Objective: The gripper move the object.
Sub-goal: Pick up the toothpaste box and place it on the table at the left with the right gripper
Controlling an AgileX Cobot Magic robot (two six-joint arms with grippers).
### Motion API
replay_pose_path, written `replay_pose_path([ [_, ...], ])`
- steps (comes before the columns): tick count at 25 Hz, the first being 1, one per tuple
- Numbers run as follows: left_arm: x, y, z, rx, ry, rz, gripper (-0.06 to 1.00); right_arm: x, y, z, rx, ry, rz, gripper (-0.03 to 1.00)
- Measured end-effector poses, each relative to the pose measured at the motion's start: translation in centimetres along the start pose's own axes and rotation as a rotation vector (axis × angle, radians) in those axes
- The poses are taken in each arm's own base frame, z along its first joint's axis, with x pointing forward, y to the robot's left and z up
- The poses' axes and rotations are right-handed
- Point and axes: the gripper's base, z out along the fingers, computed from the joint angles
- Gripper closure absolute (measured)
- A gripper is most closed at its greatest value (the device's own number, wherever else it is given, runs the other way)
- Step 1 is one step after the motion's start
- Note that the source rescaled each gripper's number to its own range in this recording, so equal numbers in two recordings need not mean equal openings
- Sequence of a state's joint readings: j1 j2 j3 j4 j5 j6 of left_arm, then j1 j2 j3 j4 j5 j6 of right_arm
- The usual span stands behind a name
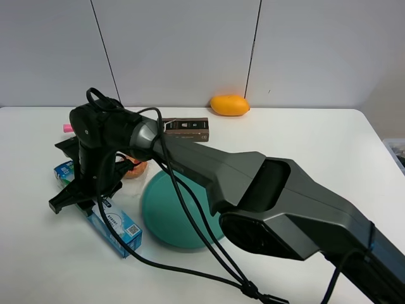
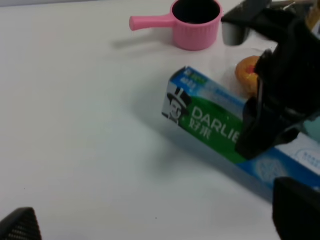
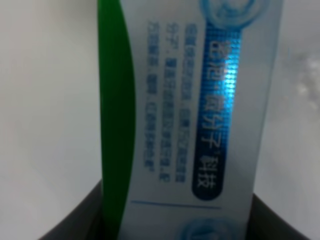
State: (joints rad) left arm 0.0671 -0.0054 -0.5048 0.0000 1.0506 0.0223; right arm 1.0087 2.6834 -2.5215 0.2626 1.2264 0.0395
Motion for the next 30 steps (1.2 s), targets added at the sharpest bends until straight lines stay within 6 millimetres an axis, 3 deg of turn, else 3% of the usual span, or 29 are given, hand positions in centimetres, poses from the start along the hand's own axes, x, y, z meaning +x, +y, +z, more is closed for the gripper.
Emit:
replay_pose_path([
  [4,0.00,0.00,0.00,0.000,0.000,0.000,-0.06,0.28,-0.19,1.03,-0.010,0.021,0.011,0.95],
  [30,0.00,0.00,0.00,0.000,0.000,0.000,-0.06,0.18,-0.55,1.03,0.031,0.010,0.022,0.95],
])
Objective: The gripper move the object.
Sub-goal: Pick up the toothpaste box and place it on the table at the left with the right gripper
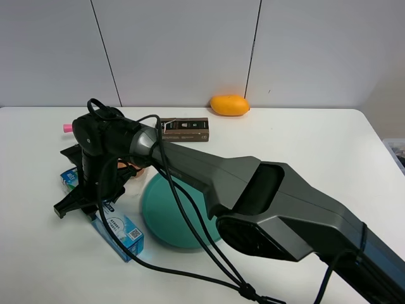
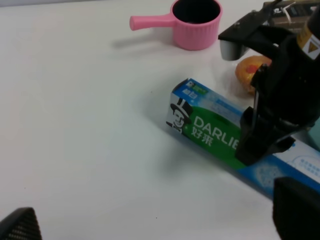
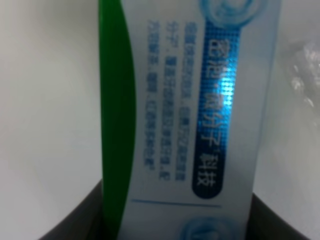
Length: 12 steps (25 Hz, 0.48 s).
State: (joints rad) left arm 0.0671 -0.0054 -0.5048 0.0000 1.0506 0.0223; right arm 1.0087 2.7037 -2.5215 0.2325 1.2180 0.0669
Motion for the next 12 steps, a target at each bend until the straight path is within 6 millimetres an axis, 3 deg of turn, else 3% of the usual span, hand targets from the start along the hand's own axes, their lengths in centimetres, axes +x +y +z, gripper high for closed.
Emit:
replay_pose_path([
  [12,0.00,0.00,0.00,0.000,0.000,0.000,-0.06,0.22,0.29,0.64,-0.002,0.014,-0.005,0.95],
])
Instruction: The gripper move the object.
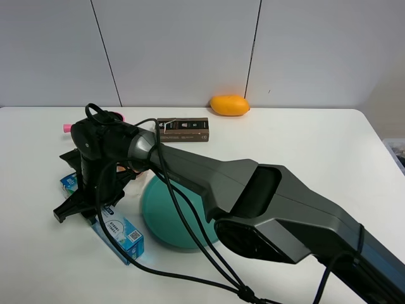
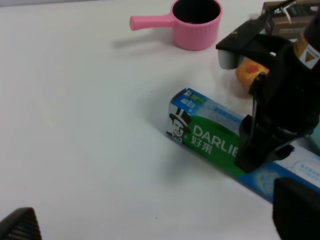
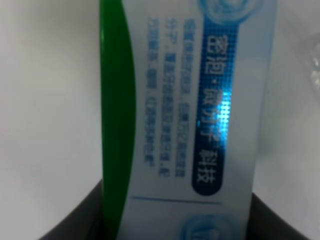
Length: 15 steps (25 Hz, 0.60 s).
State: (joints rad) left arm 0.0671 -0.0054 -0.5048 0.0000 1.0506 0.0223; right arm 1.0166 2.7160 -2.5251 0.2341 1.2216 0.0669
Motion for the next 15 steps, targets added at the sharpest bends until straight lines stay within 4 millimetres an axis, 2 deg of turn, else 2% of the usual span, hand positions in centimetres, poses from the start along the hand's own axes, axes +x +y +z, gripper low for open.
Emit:
replay_pose_path([
  [2,0.0,0.0,0.0,0.000,0.000,0.000,-0.06,-0.1,0.0,-0.1,0.006,-0.006,-0.006,0.94],
  [3,0.0,0.0,0.0,0.000,0.000,0.000,-0.06,-0.3,0.0,-0.2,0.009,-0.020,-0.010,0.86],
  [4,0.0,0.0,0.0,0.000,0.000,0.000,-0.06,-0.6,0.1,-0.5,0.009,-0.039,-0.013,0.74],
  [6,0.0,0.0,0.0,0.000,0.000,0.000,-0.06,-1.2,0.3,-1.4,0.012,-0.093,-0.024,0.37],
  [7,0.0,0.0,0.0,0.000,0.000,0.000,-0.06,-1.5,0.5,-1.9,0.016,-0.116,-0.033,0.22],
  [8,0.0,0.0,0.0,0.000,0.000,0.000,-0.06,-1.7,0.5,-2.2,0.019,-0.131,-0.037,0.13],
  [10,0.0,0.0,0.0,0.000,0.000,0.000,-0.06,-1.9,0.7,-2.7,0.020,-0.148,-0.042,0.03],
  [15,0.0,0.0,0.0,0.000,0.000,0.000,-0.06,-2.3,1.1,-4.2,0.013,-0.180,-0.053,-0.02],
])
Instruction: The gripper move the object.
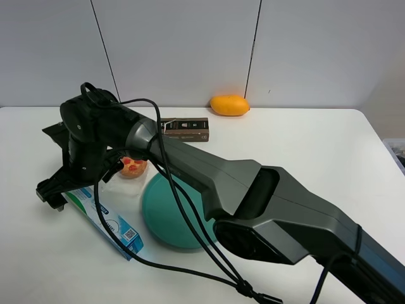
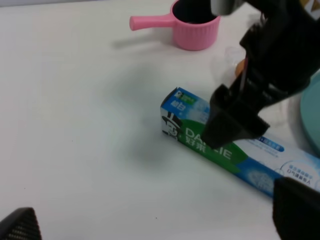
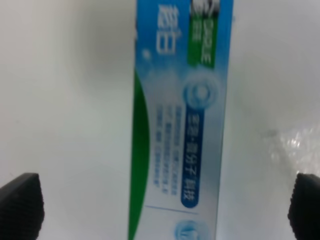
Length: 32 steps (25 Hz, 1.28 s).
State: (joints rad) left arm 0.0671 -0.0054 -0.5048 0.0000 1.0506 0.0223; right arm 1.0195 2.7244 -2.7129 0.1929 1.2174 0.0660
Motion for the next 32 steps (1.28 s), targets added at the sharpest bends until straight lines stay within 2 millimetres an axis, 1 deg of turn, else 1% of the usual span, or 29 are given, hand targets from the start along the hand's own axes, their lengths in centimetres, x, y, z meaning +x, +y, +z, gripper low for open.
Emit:
replay_pose_path([
  [2,0.0,0.0,0.0,0.000,0.000,0.000,-0.06,-0.8,0.4,-1.7,-0.007,-0.047,-0.012,-0.02],
  [4,0.0,0.0,0.0,0.000,0.000,0.000,-0.06,-1.6,1.0,-4.3,-0.013,-0.101,-0.028,-0.02],
  [6,0.0,0.0,0.0,0.000,0.000,0.000,-0.06,-2.4,1.7,-7.4,-0.023,-0.161,-0.049,-0.02],
  [9,0.0,0.0,0.0,0.000,0.000,0.000,-0.06,-3.3,2.6,-13.0,-0.015,-0.263,-0.088,-0.02],
  [11,0.0,0.0,0.0,0.000,0.000,0.001,-0.06,-3.6,2.3,-16.3,0.035,-0.326,-0.107,-0.02],
  [12,0.0,0.0,0.0,0.000,0.000,0.001,-0.06,-3.8,1.8,-18.1,0.070,-0.360,-0.112,-0.02],
  [13,0.0,0.0,0.0,0.000,0.000,0.001,-0.06,-3.9,0.9,-19.5,0.119,-0.385,-0.111,-0.02],
  [15,0.0,0.0,0.0,0.000,0.000,0.001,-0.06,-4.0,-1.1,-22.8,0.220,-0.444,-0.096,-0.02],
  [17,0.0,0.0,0.0,0.000,0.000,0.001,-0.06,-3.9,-3.7,-25.7,0.315,-0.488,-0.063,-0.02],
  [19,0.0,0.0,0.0,0.000,0.000,0.001,-0.06,-3.6,-6.1,-28.5,0.390,-0.528,-0.019,-0.02],
  [23,0.0,0.0,0.0,0.000,0.000,0.000,-0.06,-2.3,-11.3,-33.2,0.518,-0.587,0.090,-0.02],
  [26,0.0,0.0,0.0,0.000,0.000,0.000,-0.06,-0.9,-15.3,-36.0,0.587,-0.614,0.179,-0.02],
  [28,0.0,0.0,0.0,0.000,0.000,0.000,-0.06,0.4,-18.2,-37.6,0.635,-0.609,0.246,-0.02],
  [29,0.0,0.0,0.0,0.000,0.000,0.000,-0.06,1.1,-19.3,-38.3,0.656,-0.600,0.273,-0.02],
  [31,0.0,0.0,0.0,0.000,0.000,0.000,-0.06,3.3,-22.3,-39.5,0.702,-0.548,0.349,-0.02],
  [32,0.0,0.0,0.0,0.000,0.000,0.000,-0.06,4.6,-23.5,-40.5,0.725,-0.527,0.386,-0.02],
])
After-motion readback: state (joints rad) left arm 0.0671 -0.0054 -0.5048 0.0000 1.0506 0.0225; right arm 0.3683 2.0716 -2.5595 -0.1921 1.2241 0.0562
